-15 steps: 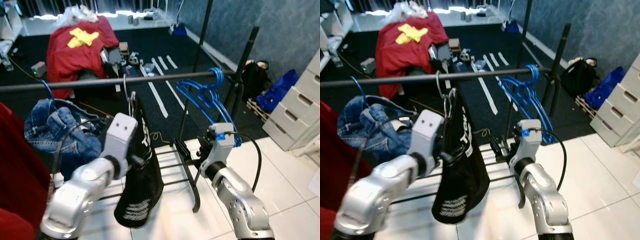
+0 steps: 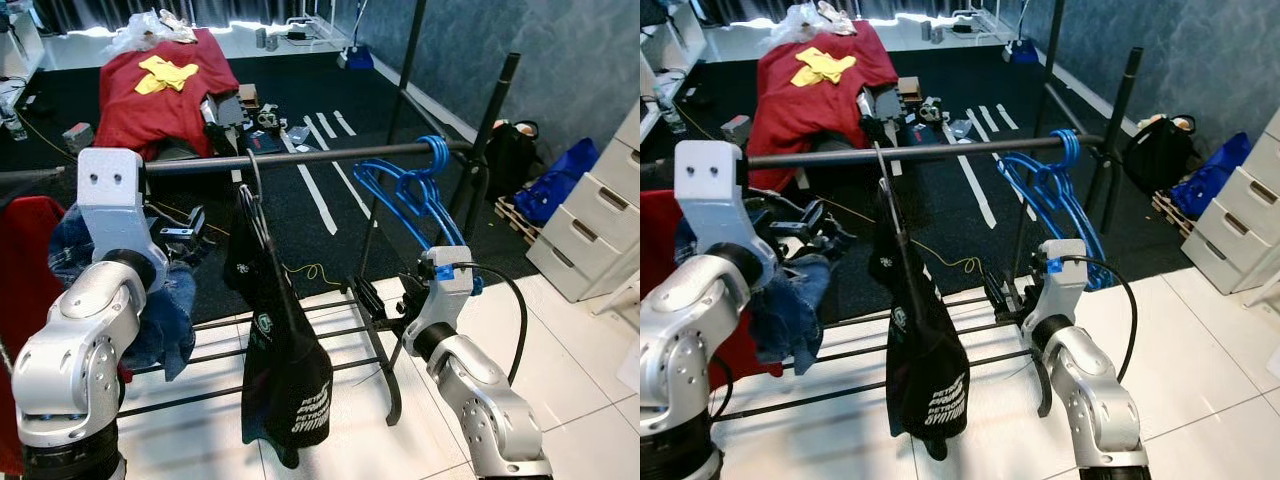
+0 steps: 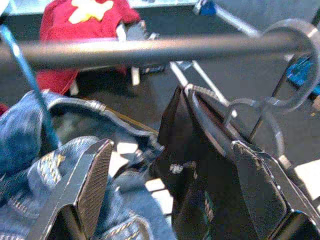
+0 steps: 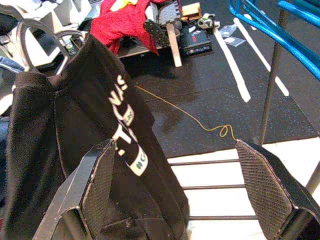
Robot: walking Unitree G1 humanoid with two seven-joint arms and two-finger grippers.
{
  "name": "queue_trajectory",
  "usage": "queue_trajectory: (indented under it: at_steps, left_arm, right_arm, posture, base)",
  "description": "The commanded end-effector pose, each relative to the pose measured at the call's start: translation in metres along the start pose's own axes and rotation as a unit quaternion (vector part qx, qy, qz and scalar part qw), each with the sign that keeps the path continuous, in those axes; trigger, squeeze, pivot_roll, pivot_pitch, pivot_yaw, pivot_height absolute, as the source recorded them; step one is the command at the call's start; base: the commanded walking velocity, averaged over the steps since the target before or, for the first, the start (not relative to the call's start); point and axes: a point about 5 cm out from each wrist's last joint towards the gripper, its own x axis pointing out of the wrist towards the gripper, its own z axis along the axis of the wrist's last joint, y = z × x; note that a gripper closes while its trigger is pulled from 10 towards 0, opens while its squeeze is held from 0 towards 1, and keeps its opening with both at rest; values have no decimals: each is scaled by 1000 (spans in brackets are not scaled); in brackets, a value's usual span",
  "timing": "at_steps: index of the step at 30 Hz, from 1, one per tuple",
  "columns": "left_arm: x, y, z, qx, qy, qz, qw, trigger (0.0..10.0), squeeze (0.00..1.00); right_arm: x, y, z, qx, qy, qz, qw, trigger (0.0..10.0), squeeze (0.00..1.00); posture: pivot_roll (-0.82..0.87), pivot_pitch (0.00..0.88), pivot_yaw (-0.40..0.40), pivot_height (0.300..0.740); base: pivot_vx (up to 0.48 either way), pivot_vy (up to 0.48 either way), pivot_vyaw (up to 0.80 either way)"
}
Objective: Hang hanger
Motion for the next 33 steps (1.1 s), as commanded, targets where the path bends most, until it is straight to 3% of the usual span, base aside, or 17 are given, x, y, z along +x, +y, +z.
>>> queue_trajectory:
  at_steps: [1,6,9,11,19,25,26,28,29,33]
  left_arm:
    - [-5,9,-16,30,39,41,998,10000,0]
    - [-7,12,-24,37,53,59,996,10000,0]
    - [-7,26,-48,70,88,112,987,10000,0]
    - [-7,28,-52,76,94,121,985,10000,0]
    - [-7,30,-55,82,101,126,983,10000,0]
    - [-8,34,-76,99,122,137,978,10000,0]
    - [-8,35,-77,100,112,144,978,3020,0]
    - [-8,35,-77,100,112,144,978,3020,0]
    - [-8,36,-77,100,103,148,979,0,0]
    - [-6,38,-72,96,81,155,980,0,0]
  right_arm:
    - [0,0,-4,5,9,-1,1000,10000,0]
    - [0,0,-4,6,9,-1,1000,10000,0]
    - [0,0,-3,6,8,-1,1000,10000,0]
    - [0,0,-3,6,8,-2,1000,10000,0]
    - [-1,0,-3,6,7,-2,1000,10000,0]
    - [0,0,-3,8,7,-2,1000,10000,0]
    - [0,0,-3,8,7,-2,1000,10000,0]
    - [0,0,-3,8,7,-2,1000,10000,0]
    - [0,0,-3,8,7,-2,1000,10000,0]
    - [0,0,-4,8,7,-2,1000,10000,0]
  posture:
    - [-114,110,-24,740]
    - [-114,110,-24,740]
    - [-118,108,-21,740]
    - [-118,107,-21,740]
    - [-119,108,-21,740]
    - [-119,106,-22,740]
    - [-120,105,-22,740]
    - [-120,105,-22,740]
    - [-120,105,-22,740]
    - [-123,104,-18,740]
  base:
    - [0,0,0]
    - [0,0,0]
    - [0,0,0]
    - [0,0,0]
    - [0,0,0]
    - [0,0,0]
    - [0,0,0]
    - [0,0,0]
    - [0,0,0]
    - [0,0,0]
